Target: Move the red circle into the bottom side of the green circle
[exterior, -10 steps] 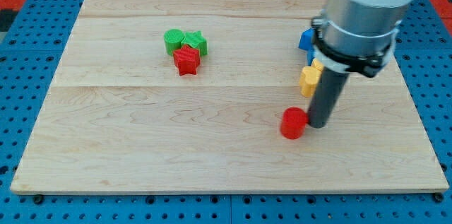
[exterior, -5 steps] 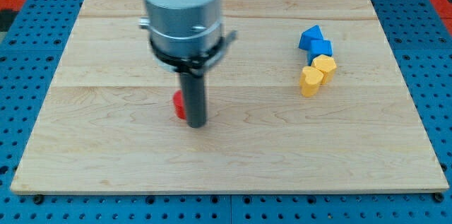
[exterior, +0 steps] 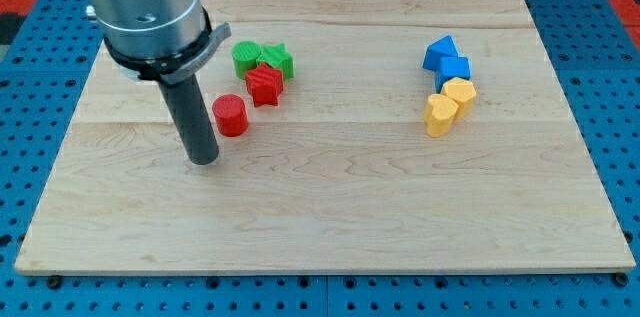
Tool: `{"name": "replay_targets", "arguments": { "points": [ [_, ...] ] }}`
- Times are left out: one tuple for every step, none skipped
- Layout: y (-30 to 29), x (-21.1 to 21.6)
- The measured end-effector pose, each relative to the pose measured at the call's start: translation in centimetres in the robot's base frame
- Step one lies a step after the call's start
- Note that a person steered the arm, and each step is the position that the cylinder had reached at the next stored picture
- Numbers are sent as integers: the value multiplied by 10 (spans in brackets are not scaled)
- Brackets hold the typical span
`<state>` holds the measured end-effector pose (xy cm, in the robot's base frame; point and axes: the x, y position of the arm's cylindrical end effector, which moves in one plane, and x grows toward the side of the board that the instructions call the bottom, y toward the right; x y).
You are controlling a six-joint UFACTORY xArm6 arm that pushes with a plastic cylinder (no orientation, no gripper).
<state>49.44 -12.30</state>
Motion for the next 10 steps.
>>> {"name": "replay_targets", "arguments": {
  "points": [
    [16,-10],
    [1,-34],
    [-12,-51],
    [-25,-55],
    [-25,-44],
    [-2,-18],
    [8,-41],
    [8,-66],
    [8,-77],
    [9,-74]
  ]
}}
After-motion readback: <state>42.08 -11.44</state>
